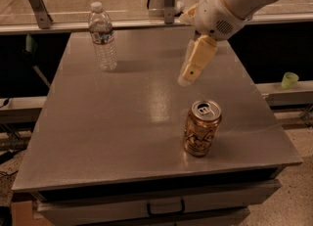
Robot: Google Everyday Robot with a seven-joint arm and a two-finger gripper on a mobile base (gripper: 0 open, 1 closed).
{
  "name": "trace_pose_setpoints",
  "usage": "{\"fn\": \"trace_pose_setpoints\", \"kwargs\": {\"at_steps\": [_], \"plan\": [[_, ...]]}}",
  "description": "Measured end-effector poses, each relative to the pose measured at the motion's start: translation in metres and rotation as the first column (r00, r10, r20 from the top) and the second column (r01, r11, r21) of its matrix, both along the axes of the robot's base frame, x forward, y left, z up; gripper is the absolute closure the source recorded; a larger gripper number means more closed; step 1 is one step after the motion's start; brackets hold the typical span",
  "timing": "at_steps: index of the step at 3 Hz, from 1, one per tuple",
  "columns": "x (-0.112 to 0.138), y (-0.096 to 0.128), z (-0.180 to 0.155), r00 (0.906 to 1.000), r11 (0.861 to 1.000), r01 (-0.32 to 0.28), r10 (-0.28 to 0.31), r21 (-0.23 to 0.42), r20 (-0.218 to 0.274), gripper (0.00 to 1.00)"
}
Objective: Move water bottle near redbull can
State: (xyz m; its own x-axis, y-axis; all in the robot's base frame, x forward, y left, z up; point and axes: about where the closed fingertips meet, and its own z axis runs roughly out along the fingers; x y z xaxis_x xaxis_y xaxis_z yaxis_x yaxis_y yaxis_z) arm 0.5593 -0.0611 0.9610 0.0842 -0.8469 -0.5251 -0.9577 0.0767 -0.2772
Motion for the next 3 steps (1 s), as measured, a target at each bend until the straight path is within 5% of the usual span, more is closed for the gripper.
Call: {"fn": "trace_pose_setpoints", "kwargs": {"at_steps": [1, 2, 3], "plan": [[0.035, 0.046, -0.006, 1.0000, 0.990, -0.005, 0.004, 0.139, 0.005, 0.00], [0.071, 0.088, -0.013, 0.9998, 0.966, 0.004, -0.009, 0.259, 0.019, 0.00], [0.107, 0.122, -0.024, 0.9985, 0.921, 0.028, -0.044, 0.388, 0.033, 0.00]]}}
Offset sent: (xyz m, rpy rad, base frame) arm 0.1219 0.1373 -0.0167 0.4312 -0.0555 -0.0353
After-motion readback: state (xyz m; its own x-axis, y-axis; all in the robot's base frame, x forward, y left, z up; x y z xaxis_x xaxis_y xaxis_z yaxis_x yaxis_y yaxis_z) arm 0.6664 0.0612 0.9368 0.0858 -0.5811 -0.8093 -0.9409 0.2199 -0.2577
